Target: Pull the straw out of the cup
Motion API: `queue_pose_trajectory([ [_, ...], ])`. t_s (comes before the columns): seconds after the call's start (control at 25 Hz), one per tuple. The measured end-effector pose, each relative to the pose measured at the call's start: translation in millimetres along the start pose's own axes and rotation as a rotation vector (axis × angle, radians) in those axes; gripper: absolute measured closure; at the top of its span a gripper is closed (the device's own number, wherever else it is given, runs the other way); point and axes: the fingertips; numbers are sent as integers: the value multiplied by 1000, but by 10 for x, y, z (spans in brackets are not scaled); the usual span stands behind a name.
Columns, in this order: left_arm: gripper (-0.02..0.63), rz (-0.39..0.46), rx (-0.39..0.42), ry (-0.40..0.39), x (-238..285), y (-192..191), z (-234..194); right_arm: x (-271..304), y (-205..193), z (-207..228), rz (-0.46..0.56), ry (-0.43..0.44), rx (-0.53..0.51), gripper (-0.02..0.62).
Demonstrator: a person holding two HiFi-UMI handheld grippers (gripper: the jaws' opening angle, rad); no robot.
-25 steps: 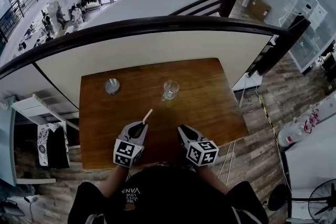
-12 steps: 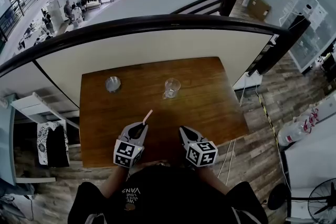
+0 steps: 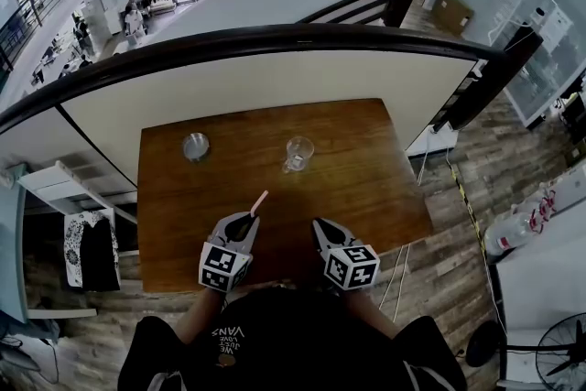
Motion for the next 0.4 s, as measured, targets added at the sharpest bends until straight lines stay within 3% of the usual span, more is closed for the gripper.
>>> queue_pose_trajectory([
  [0.4,572,1,-4,10,91,74,12,29,52,87,2,8,-5,583],
])
Point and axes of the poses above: the fingertips, and each gripper's own axes: x forward along the fingers, z to its right, y out of its top, and after that the axes turned 6 degrees about -x, right-handed
